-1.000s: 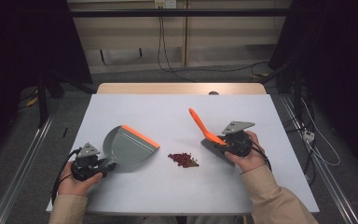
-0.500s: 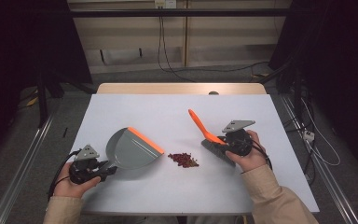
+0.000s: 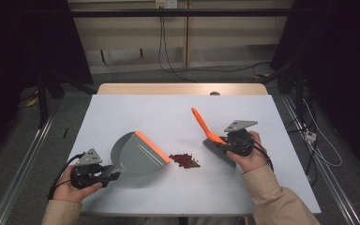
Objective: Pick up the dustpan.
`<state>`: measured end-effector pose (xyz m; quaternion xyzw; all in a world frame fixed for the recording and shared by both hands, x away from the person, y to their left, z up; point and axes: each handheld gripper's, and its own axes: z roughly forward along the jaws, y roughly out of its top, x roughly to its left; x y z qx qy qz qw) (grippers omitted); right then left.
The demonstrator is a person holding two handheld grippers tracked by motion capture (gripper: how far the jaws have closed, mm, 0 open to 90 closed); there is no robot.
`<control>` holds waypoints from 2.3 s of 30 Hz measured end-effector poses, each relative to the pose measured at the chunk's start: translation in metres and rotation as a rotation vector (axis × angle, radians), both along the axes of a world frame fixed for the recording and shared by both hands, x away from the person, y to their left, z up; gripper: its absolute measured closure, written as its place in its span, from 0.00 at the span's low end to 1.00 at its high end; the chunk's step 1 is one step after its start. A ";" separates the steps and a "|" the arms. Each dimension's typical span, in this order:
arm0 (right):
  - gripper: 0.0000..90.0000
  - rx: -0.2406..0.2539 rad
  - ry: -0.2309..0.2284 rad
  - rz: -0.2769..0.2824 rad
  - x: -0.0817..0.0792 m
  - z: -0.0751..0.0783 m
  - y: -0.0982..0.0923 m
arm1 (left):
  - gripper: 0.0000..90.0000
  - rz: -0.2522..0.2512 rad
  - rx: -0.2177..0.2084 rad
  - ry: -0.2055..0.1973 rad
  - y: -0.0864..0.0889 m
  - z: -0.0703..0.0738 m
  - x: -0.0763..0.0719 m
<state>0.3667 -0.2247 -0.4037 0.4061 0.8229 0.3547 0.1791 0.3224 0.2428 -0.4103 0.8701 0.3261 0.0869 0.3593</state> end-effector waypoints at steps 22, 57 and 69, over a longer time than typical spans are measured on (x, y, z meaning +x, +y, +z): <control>0.80 0.035 -0.093 -0.081 0.006 -0.005 0.031 | 0.70 -0.144 0.017 0.025 -0.020 -0.002 -0.010; 0.77 -0.005 -0.078 -0.043 -0.005 -0.012 0.036 | 0.69 -0.206 0.011 0.069 -0.037 -0.011 -0.015; 0.79 -0.015 -0.065 -0.075 -0.009 -0.012 0.046 | 0.69 -0.231 0.033 0.087 -0.043 -0.016 -0.016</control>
